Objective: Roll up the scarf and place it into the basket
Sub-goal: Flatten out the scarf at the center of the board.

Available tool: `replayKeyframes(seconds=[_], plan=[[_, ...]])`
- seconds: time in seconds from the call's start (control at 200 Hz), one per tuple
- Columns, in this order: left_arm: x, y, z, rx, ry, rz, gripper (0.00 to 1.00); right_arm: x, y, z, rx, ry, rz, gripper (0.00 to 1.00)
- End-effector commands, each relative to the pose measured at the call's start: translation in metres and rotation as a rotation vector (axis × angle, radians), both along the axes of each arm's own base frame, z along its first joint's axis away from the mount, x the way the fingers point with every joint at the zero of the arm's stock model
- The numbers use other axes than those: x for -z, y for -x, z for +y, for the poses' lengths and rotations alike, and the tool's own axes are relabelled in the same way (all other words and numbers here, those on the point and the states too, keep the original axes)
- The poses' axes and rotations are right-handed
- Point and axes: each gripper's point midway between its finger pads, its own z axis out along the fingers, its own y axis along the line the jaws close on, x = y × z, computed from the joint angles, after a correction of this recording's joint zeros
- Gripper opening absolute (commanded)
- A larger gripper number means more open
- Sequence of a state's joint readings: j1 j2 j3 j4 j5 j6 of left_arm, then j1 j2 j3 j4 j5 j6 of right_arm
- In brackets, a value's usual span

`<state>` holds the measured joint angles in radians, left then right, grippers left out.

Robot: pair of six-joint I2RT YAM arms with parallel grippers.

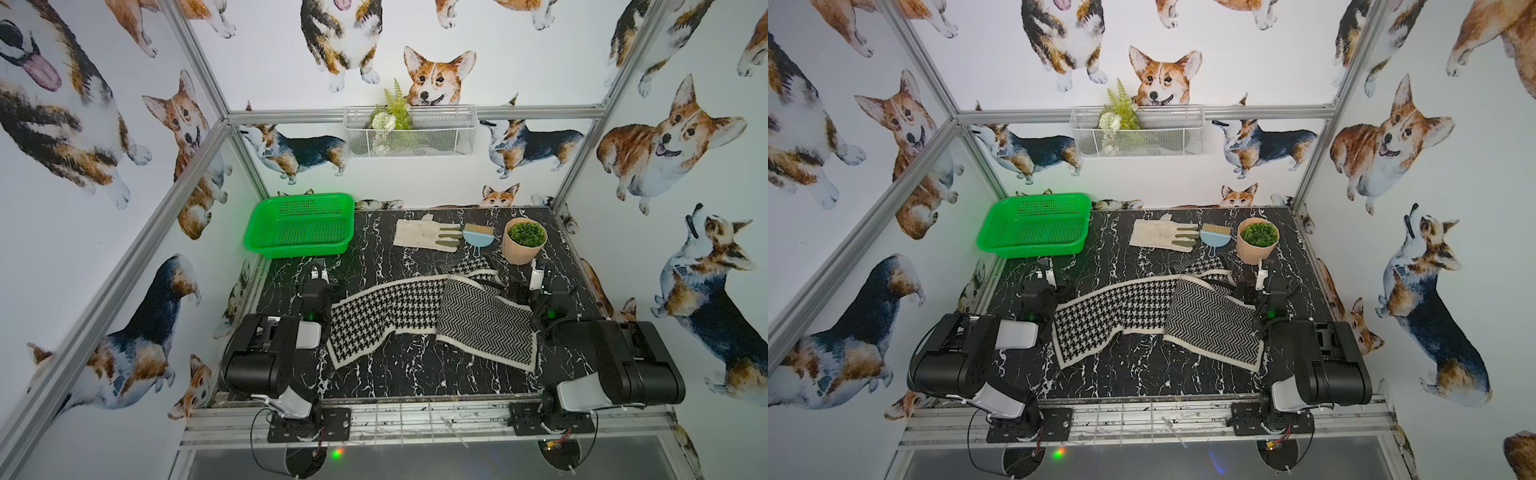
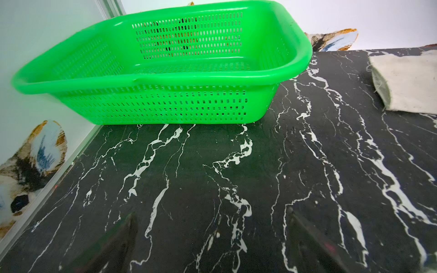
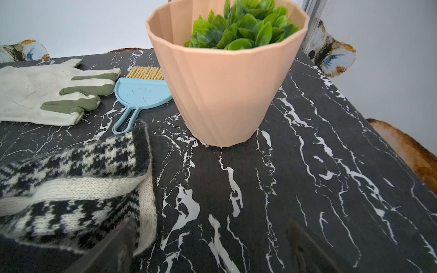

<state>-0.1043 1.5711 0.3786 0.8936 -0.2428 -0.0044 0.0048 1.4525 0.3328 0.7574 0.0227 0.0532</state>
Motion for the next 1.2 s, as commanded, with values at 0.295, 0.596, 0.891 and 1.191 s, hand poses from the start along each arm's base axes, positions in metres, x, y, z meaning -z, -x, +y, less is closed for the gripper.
replayKeyframes(seconds=[0.295, 0.596, 0.891, 1.191], plan=[[-0.010, -0.004, 0.001, -0.001, -0.007, -0.041, 1.00, -0.013, -0.007, 0.002, -0.008, -0.005, -0.056, 1.00], [-0.010, -0.004, 0.001, -0.002, -0.006, -0.039, 1.00, -0.013, -0.007, 0.000, -0.003, -0.006, -0.054, 1.00], [-0.051, 0.000, -0.001, -0.093, -0.109, -0.010, 1.00, -0.089, 0.008, -0.034, 0.284, 0.019, -0.115, 1.00], [-0.108, 0.050, -0.058, -0.137, 0.161, 0.238, 1.00, -0.076, 0.084, -0.025, 0.402, -0.250, 0.116, 1.00]])
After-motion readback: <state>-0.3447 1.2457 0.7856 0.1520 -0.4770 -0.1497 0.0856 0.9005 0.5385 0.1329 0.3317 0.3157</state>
